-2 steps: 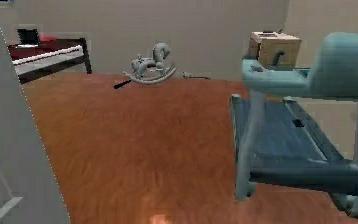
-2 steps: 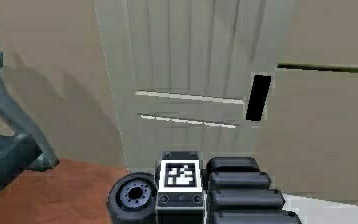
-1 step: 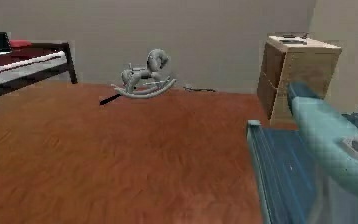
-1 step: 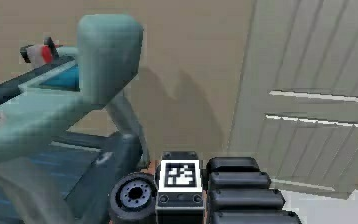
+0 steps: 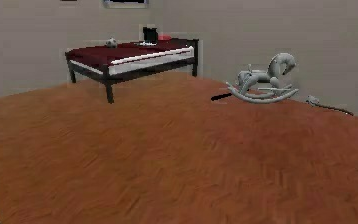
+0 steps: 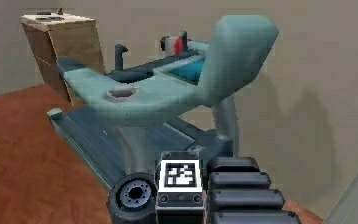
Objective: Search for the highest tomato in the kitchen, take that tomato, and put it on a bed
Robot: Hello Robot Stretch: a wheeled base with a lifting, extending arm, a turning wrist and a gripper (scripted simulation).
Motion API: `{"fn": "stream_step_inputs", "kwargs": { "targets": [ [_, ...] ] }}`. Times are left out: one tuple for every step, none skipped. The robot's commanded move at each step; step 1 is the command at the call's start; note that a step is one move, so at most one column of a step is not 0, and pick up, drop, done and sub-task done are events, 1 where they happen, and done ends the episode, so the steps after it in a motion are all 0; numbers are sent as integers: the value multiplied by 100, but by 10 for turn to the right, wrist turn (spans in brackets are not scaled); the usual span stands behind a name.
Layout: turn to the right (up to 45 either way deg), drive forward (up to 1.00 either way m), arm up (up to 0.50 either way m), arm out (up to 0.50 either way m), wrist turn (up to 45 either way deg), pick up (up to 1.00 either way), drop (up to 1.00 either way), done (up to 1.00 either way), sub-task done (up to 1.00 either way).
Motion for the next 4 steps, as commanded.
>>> {"fn": "stream_step_inputs", "kwargs": {
  "targets": [
    [0, 45, 0, 0, 0, 0, 0, 0, 0],
    [0, 100, 0, 0, 0, 0, 0, 0, 0],
    [0, 100, 0, 0, 0, 0, 0, 0, 0],
    [0, 100, 0, 0, 0, 0, 0, 0, 0]
  ]
}}
